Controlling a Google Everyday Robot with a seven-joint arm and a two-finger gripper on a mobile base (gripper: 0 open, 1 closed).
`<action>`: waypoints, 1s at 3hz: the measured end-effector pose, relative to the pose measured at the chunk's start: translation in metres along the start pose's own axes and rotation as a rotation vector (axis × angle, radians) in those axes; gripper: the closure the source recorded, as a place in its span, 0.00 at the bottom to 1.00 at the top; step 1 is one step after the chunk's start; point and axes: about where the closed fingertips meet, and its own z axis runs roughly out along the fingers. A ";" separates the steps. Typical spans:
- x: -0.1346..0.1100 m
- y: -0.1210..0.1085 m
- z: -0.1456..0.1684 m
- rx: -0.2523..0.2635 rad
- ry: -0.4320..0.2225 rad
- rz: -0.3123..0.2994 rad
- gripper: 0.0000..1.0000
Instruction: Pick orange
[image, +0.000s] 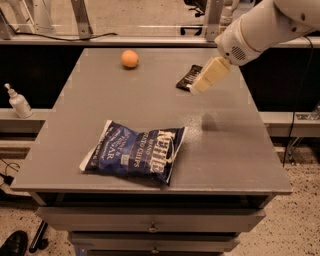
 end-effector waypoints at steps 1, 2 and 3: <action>0.000 0.000 0.000 0.000 0.000 0.000 0.00; -0.003 -0.008 0.018 0.011 -0.025 0.018 0.00; -0.010 -0.033 0.043 0.048 -0.088 0.054 0.00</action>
Offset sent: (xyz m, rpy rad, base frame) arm 0.0391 0.0140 -0.0196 0.0706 -0.0331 -0.0402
